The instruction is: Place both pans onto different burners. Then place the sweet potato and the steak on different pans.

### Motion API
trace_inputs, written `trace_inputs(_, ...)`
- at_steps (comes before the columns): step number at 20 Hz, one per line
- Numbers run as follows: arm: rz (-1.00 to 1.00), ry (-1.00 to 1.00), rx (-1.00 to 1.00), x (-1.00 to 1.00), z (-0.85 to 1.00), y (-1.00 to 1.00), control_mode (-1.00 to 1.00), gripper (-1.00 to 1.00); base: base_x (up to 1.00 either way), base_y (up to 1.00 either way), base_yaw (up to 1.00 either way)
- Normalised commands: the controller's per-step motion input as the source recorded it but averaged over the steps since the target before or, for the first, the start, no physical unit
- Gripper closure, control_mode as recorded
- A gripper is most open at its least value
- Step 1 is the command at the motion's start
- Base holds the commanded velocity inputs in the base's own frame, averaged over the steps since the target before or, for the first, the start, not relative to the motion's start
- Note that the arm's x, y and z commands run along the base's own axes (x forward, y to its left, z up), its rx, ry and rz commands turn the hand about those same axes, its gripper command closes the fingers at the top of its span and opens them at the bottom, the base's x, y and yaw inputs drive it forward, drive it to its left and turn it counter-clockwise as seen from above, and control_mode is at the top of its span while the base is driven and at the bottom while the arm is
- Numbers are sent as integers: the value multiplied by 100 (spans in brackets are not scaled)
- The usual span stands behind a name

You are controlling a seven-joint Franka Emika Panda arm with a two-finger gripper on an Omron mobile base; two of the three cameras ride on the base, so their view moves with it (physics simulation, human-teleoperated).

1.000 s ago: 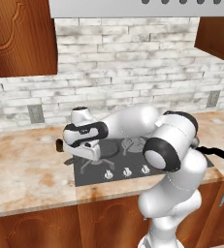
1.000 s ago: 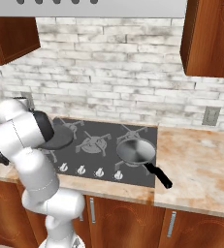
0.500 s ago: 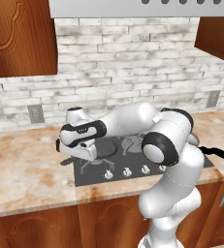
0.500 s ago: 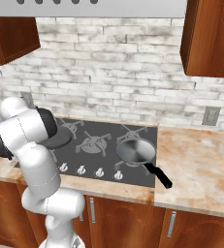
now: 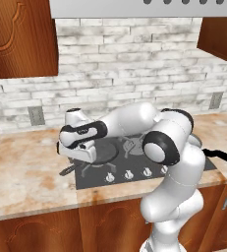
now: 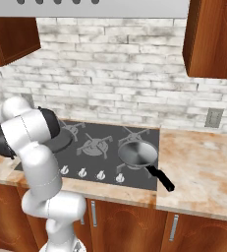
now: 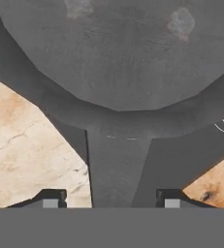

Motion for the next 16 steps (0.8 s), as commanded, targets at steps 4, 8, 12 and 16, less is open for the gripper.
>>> trace_inputs(4, 0, 0, 0, 3, 19, 5, -100, -100, 0, 0, 0)
trace_inputs(8, 2, 0, 0, 34, 38, 21, -100, -100, 0, 0, 0)
trace_inputs(12, 7, 0, 0, 46, 26, 14, -100, -100, 0, 0, 0)
trace_inputs(16, 14, 0, -4, 41, 0, 0, -100, -100, 0, 0, 0)
